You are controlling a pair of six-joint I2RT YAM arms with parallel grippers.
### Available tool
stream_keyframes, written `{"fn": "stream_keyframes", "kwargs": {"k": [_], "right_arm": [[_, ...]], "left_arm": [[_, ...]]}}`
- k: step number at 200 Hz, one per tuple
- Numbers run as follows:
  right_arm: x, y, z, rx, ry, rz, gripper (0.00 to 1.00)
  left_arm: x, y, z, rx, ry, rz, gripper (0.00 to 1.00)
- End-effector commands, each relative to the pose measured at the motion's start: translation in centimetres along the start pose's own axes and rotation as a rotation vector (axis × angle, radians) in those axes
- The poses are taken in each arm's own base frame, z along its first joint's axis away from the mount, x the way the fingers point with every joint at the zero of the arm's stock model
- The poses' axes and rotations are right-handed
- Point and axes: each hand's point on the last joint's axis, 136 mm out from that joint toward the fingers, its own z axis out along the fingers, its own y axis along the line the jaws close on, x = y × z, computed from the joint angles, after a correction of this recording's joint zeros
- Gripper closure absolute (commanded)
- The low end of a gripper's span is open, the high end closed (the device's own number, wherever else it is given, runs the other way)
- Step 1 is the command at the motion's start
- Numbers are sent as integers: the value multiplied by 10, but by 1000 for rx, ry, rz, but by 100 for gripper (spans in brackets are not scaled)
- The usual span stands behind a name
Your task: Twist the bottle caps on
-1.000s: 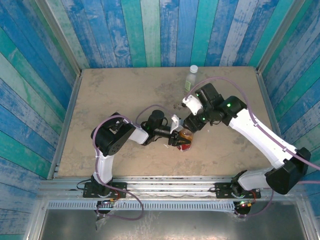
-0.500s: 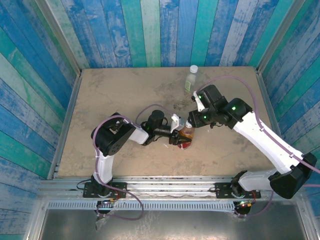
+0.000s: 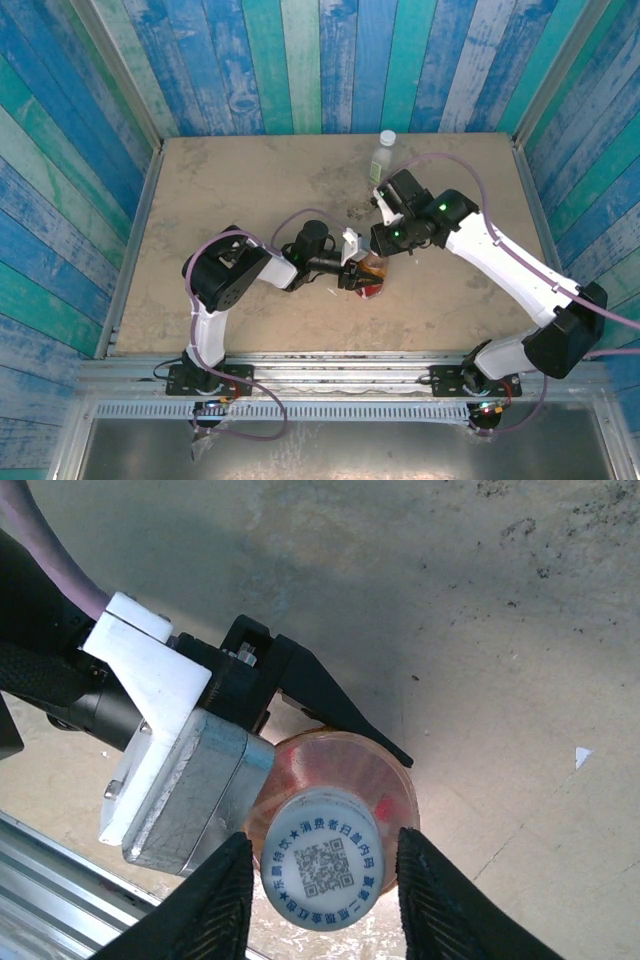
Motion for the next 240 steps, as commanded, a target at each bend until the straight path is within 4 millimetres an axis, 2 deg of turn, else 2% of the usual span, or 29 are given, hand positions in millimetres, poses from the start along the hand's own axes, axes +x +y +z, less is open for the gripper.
{"fn": "stream_keyframes", "kwargs": {"k": [1,19,44,78,118,151,172,181,206,240], "right_arm": [[-3,6,-4,-22,-5,-14,62],[-2,6,-4,-25,-1,-16,63],[-1,7,-2,-26,3,-24,71],[2,6,0,-27,10,-1,71],[17,-13,6,47,-21,120,72],[12,-9,-5,16,-98,108,60],[4,0,-15,-39,-152,54,40],[3,3,-19,-56,-166,20,34],[2,2,-31,-65,-201,-59,30],[6,1,-48,-57,-260,-348,28]], "left_arm": [[39,3,-2,-40,97,-108,43],[38,3,-2,-38,97,-108,43],[39,4,-2,-40,97,-107,43],[37,8,-2,-76,84,-116,43],[29,22,2,-202,51,-98,44],[28,16,6,-167,57,-91,44],[34,12,7,-137,84,-94,43],[36,10,7,-127,91,-95,43],[38,4,6,-102,98,-97,43],[45,-13,4,-16,136,-71,43]]}}
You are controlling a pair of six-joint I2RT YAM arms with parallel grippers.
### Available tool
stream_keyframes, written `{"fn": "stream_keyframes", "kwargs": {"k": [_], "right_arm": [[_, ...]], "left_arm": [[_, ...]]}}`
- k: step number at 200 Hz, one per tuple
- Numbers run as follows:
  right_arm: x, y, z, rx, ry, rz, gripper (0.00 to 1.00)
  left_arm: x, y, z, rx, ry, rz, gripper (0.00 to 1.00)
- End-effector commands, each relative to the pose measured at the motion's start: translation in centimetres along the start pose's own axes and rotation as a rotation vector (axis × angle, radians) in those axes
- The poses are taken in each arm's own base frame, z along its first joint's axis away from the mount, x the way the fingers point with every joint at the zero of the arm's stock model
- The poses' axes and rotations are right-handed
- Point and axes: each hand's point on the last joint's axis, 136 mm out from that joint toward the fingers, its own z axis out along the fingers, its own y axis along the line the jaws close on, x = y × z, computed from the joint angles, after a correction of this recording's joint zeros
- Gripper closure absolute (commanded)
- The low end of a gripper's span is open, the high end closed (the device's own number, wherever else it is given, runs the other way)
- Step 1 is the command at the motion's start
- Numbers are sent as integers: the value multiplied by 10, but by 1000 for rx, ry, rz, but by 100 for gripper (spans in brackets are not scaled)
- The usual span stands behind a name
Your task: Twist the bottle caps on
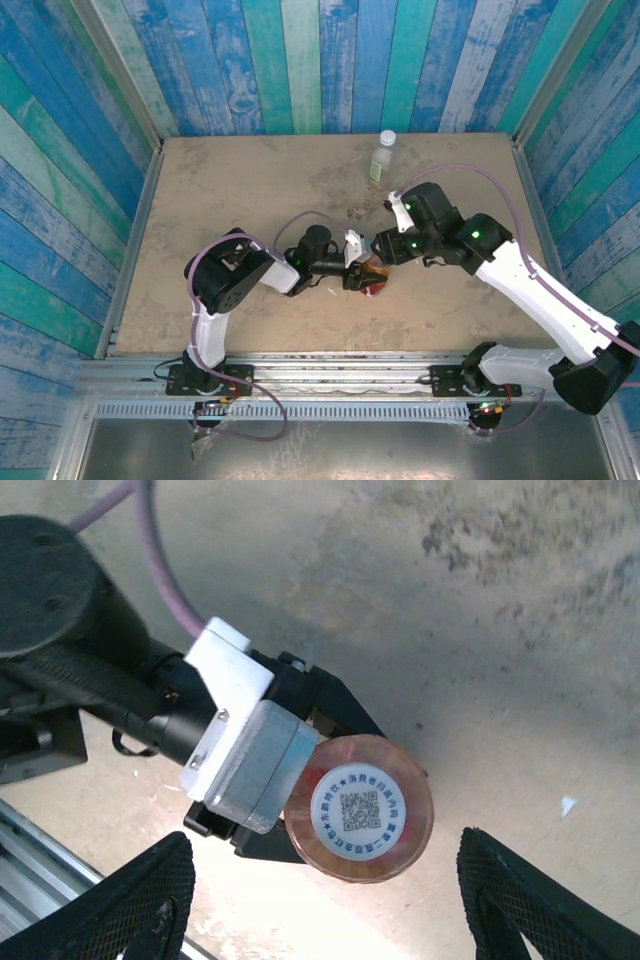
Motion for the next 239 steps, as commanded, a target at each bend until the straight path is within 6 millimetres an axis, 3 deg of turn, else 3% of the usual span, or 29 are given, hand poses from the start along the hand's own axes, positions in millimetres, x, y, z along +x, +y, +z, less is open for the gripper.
{"fn": "stream_keyframes", "kwargs": {"k": [1,30,55,85,106,121,198,224,239], "right_arm": [[3,1,-10,-19,-31,-246,28],[11,8,-22,-102,-53,-467,31],[34,22,-29,-220,24,-644,32],[53,9,-20,-206,153,-798,36],[52,4,-12,-190,195,-862,45],[46,6,-7,-205,205,-876,53],[46,10,7,-257,295,-862,57],[38,11,3,-236,257,-814,43],[22,9,3,-176,216,-682,35]], "left_arm": [[46,-17,-6,68,150,-96,43],[51,-25,-8,113,185,-71,43],[55,-28,-9,135,218,-66,43],[55,-33,-14,154,225,3,43],[61,-34,-15,161,256,35,42],[67,-32,-14,166,280,37,42],[76,-30,-10,196,304,19,41],[75,-28,-11,188,298,15,41],[73,-24,-10,161,289,8,41]]}}
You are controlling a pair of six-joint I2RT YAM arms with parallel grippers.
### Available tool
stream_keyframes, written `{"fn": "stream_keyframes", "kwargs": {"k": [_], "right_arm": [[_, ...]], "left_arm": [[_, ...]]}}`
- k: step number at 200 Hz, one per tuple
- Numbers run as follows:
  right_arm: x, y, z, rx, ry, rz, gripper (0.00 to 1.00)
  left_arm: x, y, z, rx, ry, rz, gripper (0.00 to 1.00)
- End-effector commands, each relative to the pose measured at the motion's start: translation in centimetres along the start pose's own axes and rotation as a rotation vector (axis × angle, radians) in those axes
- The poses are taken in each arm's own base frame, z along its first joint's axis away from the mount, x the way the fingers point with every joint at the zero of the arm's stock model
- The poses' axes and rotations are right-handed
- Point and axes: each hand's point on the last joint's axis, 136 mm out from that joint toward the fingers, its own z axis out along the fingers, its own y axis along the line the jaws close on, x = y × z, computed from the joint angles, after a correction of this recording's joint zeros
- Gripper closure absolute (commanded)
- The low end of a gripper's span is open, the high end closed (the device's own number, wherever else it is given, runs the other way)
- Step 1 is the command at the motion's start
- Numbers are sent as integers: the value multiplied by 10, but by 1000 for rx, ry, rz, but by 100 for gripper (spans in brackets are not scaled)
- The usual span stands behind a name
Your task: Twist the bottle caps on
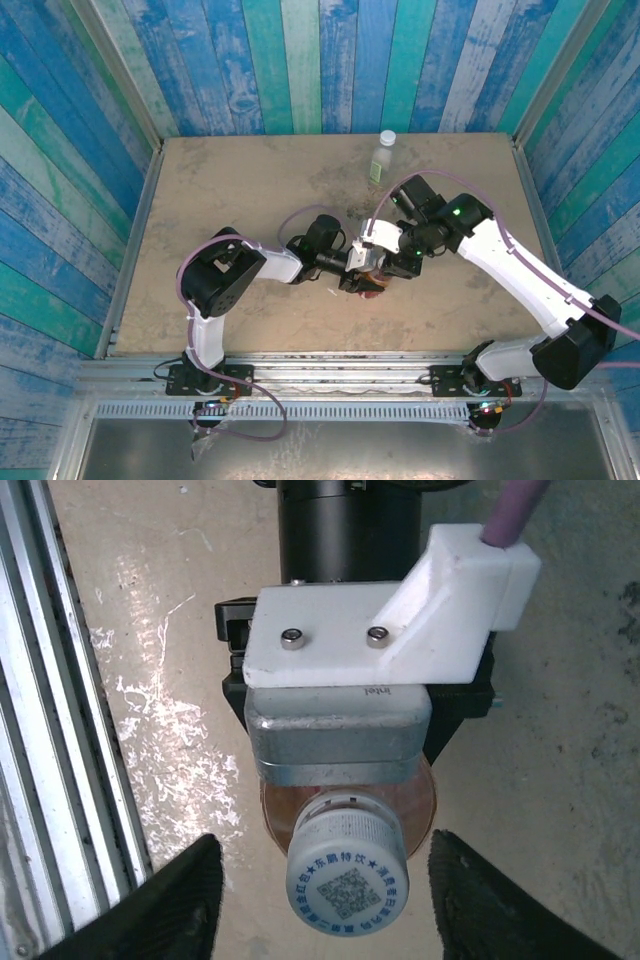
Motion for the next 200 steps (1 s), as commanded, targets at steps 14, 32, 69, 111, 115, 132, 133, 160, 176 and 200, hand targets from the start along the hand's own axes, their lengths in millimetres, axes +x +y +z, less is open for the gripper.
{"fn": "stream_keyframes", "kwargs": {"k": [14,32,69,111,115,132,133,160,176,200], "right_arm": [[-18,-27,-23,137,-81,310,35],[-21,-43,-33,206,-107,653,36],[-11,-25,-34,132,-130,1068,40],[5,-6,-22,69,-67,1242,50],[6,-5,-21,66,-61,1247,50],[6,-3,-14,46,-32,1256,51],[6,-3,-13,44,-30,1255,50],[3,-5,-3,26,9,1241,49],[2,-8,0,32,17,1239,48],[0,-15,1,43,14,1244,50]], "left_arm": [[63,-10,-3,-57,149,-222,40],[60,-1,-7,-134,126,-223,40],[62,10,-12,-226,128,-219,41],[64,17,-16,-285,143,-230,42],[65,17,-16,-285,145,-232,42],[67,16,-16,-286,151,-233,42],[67,16,-16,-285,152,-233,42],[70,15,-16,-287,164,-227,42],[70,14,-16,-285,170,-220,42],[72,14,-16,-281,176,-212,42]]}}
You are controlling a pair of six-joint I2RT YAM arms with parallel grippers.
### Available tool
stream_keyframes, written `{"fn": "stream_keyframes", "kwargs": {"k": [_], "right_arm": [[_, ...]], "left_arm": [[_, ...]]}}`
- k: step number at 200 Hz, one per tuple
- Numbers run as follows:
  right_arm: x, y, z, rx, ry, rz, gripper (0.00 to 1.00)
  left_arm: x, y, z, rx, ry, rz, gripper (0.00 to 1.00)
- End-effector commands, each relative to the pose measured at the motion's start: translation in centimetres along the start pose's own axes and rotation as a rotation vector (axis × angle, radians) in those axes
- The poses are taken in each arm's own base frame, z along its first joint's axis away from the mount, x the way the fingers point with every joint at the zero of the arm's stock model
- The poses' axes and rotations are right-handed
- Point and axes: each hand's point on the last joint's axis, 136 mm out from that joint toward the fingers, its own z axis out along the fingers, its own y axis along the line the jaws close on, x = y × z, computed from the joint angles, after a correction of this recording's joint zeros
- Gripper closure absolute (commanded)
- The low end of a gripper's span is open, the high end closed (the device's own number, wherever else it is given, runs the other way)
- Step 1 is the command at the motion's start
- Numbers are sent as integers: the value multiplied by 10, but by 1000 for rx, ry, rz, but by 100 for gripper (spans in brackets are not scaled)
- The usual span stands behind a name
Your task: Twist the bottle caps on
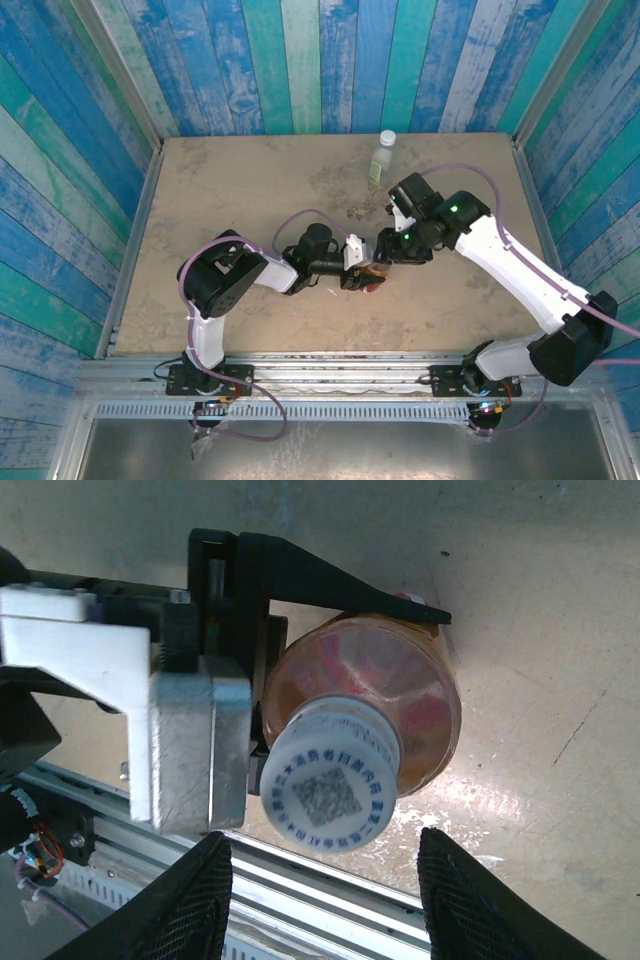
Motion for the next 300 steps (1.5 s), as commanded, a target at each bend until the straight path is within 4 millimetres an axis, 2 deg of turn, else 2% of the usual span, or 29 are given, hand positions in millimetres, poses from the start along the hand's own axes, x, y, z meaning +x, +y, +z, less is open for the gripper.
{"fn": "stream_keyframes", "kwargs": {"k": [1,37,85,118,171,251,278,300], "right_arm": [[-5,1,-5,-2,0,21,50],[-11,1,-5,-6,-4,28,58],[-13,4,-1,-13,15,26,58],[-15,5,-1,-16,14,24,62],[-19,5,-5,-14,-6,28,58],[-16,3,-2,-10,6,11,67],[-16,5,-4,-19,4,-53,68],[-18,8,-5,-31,0,-197,70]], "left_arm": [[68,-4,-10,-53,220,-113,42],[73,-6,-9,-45,230,-117,42],[75,-6,-9,-41,232,-112,42],[74,-9,-10,-33,228,-106,42],[78,-11,-9,-20,234,-114,42],[81,-11,-9,-20,249,-119,42],[81,-13,-9,-6,253,-118,42],[81,-15,-8,11,255,-119,42]]}}
